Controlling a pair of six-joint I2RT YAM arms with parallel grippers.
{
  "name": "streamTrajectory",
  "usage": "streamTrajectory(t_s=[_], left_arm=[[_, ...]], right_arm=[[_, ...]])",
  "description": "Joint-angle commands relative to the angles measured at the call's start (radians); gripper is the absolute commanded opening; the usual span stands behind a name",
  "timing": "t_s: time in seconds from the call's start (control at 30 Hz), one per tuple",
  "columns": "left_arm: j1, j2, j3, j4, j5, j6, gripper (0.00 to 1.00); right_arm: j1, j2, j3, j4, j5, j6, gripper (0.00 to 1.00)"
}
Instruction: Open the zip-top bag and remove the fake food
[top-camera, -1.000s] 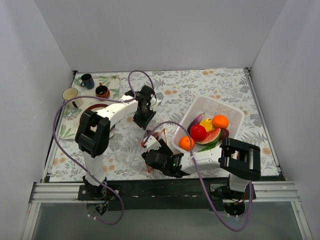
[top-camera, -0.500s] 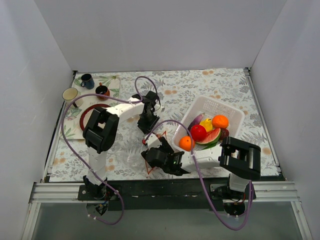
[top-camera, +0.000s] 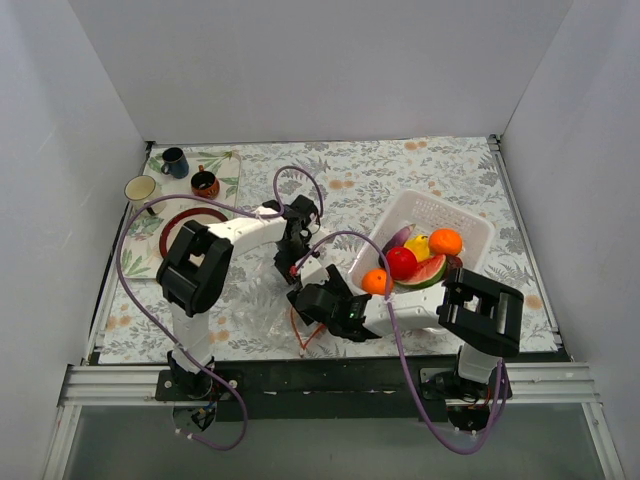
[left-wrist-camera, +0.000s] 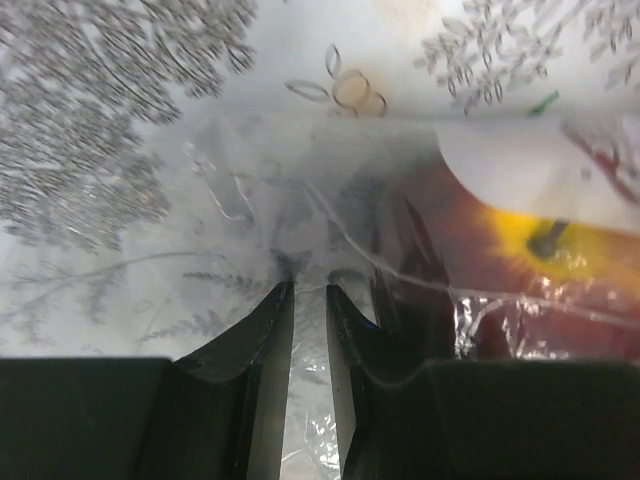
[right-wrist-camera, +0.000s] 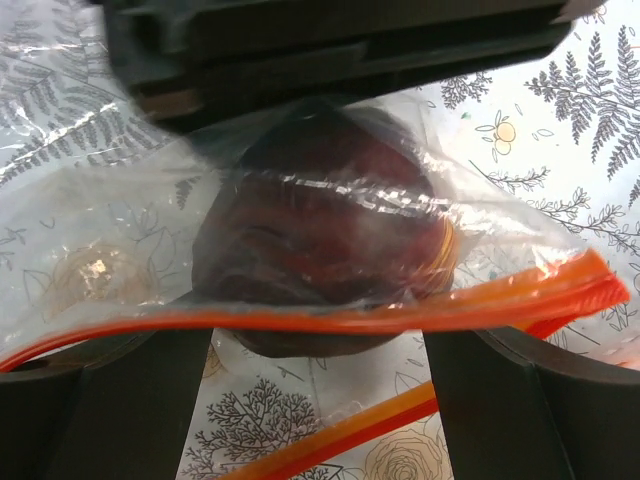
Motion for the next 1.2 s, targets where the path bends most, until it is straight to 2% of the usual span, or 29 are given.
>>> streamTrajectory(t_s=[0.0,0.4,0.6,0.7,0.73,0.8,0.83,0.93,1.17], left_arm=[[-0.007,-0.001,-0.091,-0.053,0.073,0.073,0.2],[-0.011,0.0,-0.084,-0.056,0.131,0.074,0.2],[-0.016,-0.007,-0.096,-0.042,0.162,0.082,0.2],[-0.023,-0.003,-0.094,-0.05,0.168,0.083,0.2],[-0.023,-0.001,-0.096,-0.05,0.167,0.085,0.2],[-0.023,-0.001,-0.102,-0.045,0.155,0.085,0.2],[-0.023,-0.001,-0.11,-0.042,0.145,0.082,0.2],[-0.02,0.004,-0.123,-0.021,0.096,0.071,0.2],[0.03,0.056,-0.102,0.018,0.009,0.005,0.2]], right_arm=[[-0.017,0.004,0.039,0.052,0.026,-0.004,0.9],[-0.017,0.114,0.159,0.109,-0.08,-0.068,0.88],[-0.017,0.148,0.188,0.108,-0.155,-0.08,0.8],[-0.017,0.157,0.183,0.112,-0.193,-0.082,0.65],[-0.016,0.154,0.179,0.108,-0.198,-0.077,0.55],[-0.017,0.139,0.151,0.115,-0.215,-0.073,0.46],[-0.017,0.128,0.14,0.118,-0.215,-0.071,0.37],[-0.014,0.064,0.079,0.119,-0.226,-0.061,0.23],[0.038,-0.172,-0.059,0.09,-0.264,-0.024,0.15]])
